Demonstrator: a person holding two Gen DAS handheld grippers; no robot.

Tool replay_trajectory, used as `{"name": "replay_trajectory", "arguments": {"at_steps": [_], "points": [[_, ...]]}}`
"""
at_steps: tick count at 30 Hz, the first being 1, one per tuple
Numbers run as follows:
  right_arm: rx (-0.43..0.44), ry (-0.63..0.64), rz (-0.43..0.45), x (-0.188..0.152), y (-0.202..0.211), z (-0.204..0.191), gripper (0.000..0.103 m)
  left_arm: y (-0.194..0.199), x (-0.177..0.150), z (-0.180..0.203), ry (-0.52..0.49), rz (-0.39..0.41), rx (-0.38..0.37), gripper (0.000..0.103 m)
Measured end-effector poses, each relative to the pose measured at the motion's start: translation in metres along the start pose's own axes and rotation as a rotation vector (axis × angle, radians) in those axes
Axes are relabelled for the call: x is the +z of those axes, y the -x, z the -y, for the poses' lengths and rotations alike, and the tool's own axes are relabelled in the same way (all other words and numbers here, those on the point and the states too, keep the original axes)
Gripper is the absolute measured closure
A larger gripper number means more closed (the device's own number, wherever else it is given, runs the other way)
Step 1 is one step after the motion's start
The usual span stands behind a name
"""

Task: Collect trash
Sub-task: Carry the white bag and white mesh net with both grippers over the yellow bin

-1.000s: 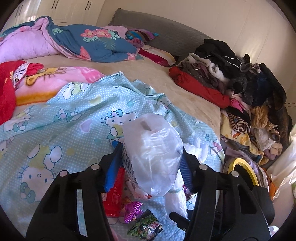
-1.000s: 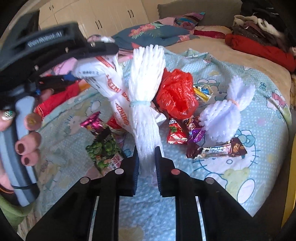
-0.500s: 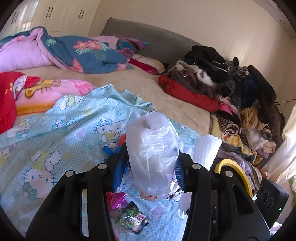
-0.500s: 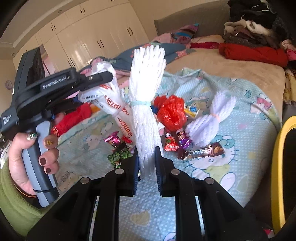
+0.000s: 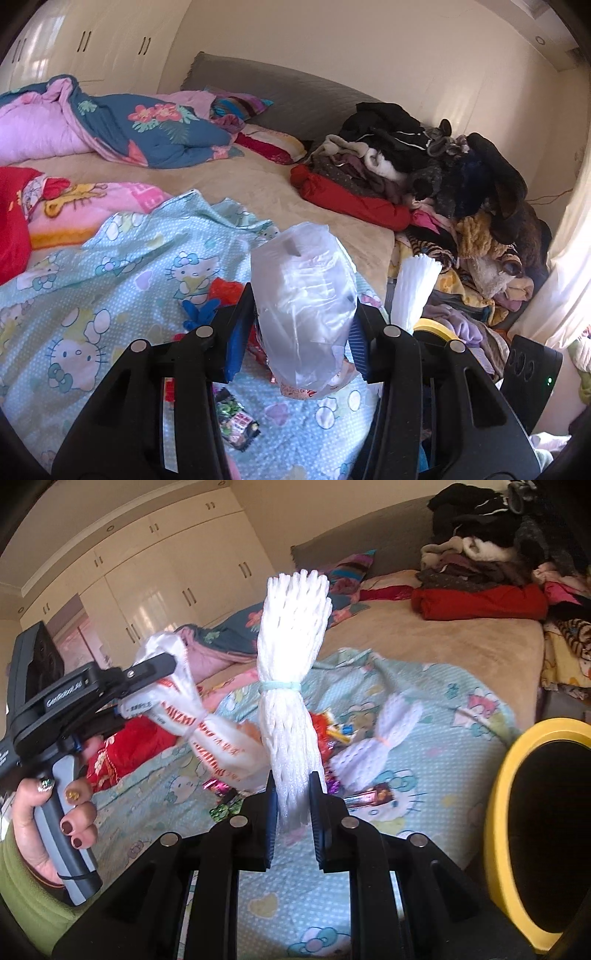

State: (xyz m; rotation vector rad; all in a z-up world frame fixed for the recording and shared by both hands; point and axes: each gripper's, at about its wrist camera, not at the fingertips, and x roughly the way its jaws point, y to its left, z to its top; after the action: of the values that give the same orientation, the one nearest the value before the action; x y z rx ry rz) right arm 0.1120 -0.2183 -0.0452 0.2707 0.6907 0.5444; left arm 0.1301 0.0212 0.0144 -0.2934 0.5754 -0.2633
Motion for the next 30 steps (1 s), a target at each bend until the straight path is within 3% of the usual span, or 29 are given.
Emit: {"name": "replay_trajectory", "arguments": {"at_steps": [30], "points": [[-0.297, -0.13, 0.07, -0.012, 0.09, 0.115, 0.087, -0.058, -0.03, 0.117, -0.112, -0.102, -0.152, 0.065]]}}
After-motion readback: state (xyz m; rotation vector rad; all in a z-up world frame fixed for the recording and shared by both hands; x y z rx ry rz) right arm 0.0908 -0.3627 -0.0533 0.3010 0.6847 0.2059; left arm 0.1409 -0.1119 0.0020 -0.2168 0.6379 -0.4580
